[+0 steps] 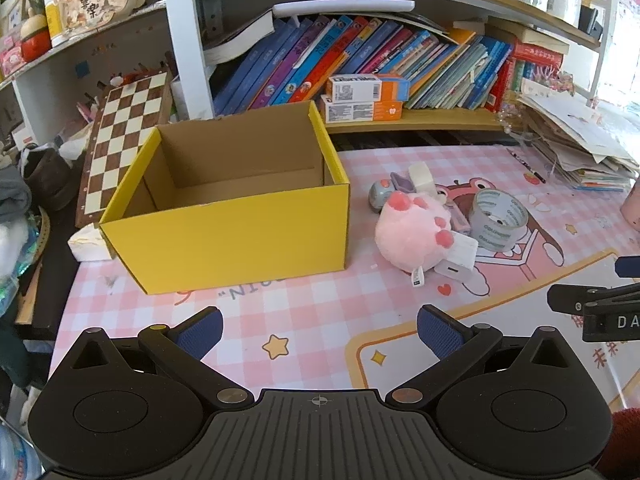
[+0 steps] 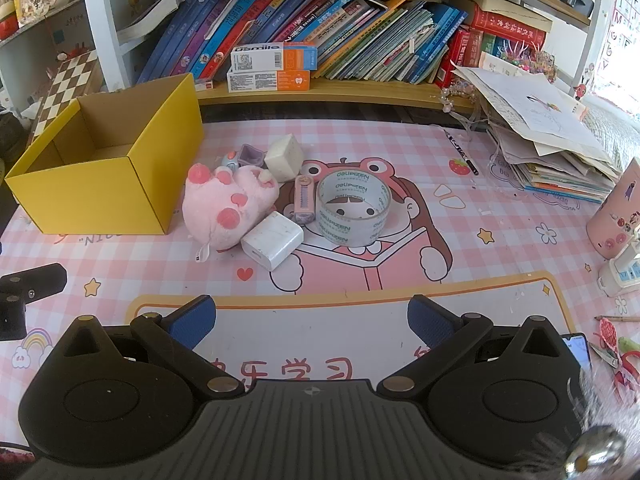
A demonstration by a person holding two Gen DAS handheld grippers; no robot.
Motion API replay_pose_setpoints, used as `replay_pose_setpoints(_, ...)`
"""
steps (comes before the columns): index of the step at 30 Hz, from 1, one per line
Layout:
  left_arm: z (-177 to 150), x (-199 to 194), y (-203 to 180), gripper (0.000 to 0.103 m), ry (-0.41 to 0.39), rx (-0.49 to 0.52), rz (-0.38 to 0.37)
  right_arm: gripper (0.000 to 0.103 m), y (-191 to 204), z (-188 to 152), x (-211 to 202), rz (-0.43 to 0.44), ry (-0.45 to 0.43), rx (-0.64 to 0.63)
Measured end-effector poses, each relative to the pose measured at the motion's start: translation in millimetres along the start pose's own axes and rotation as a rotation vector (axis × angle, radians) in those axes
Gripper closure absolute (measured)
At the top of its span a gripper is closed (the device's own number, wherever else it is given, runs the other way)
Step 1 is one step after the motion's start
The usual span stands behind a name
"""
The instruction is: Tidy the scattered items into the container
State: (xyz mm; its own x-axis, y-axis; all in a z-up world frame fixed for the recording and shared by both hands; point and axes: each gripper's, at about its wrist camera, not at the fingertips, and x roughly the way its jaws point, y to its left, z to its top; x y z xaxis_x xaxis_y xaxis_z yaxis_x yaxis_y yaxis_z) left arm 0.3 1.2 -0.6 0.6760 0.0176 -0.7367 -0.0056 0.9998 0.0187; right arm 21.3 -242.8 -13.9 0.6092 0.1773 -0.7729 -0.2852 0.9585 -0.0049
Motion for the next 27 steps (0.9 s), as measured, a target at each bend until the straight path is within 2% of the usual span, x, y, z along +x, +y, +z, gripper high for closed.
replay_pose_setpoints(4, 4.6, -2.4, -1.6, 0.000, 0.016, 0.004, 0.003, 0.000, -0.1, -0.4, -0.7, -0.002, -0.003, -0.001)
replay_pose_setpoints(27, -1.3, -1.2, 3.3, 0.000, 0.000, -0.008, 0.002, 0.000, 0.5, -0.6, -0.1, 0.002, 0.003, -0.010)
